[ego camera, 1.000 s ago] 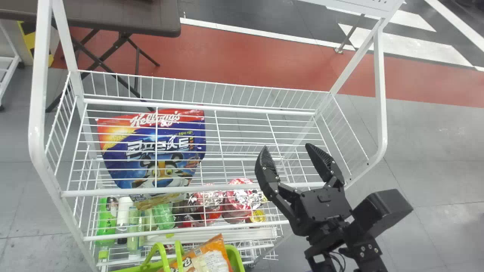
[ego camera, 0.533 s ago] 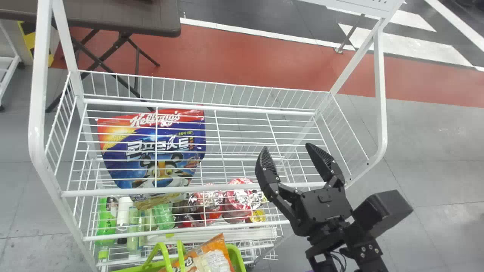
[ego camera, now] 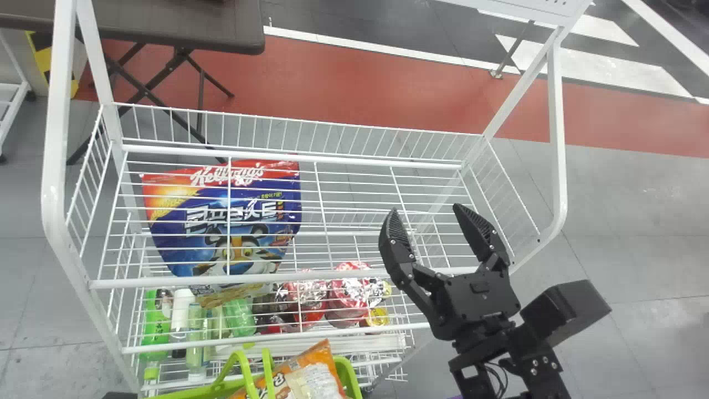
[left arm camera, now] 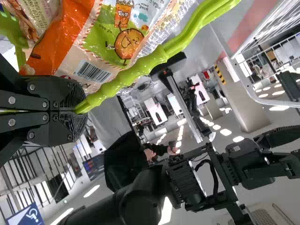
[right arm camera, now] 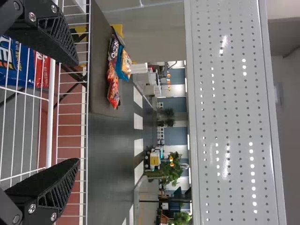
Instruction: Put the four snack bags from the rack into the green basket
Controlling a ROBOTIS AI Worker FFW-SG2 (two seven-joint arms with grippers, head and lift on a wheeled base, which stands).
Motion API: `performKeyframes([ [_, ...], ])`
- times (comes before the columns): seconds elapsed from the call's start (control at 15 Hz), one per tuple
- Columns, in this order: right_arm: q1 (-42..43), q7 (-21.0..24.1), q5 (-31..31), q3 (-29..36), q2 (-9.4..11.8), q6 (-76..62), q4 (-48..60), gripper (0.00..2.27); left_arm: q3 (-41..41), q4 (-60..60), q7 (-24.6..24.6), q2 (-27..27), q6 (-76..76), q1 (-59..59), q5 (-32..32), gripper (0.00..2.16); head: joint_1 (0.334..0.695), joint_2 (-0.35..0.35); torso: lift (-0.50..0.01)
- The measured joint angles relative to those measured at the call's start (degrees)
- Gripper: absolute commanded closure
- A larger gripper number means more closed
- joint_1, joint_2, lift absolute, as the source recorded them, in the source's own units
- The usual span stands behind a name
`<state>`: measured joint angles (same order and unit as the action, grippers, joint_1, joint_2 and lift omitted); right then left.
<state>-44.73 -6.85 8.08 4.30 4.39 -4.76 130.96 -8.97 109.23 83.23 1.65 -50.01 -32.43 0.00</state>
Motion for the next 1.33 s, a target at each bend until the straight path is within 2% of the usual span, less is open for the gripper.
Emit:
performKeyframes([
  [1.33, 1.1, 0.1, 0.0, 0.2, 0.0, 0.2, -0.4, 0.08, 0.0, -0.5, -0.1, 0.0, -0.8, 0.8, 0.0, 2.11, 0.695, -0.35, -0.006],
])
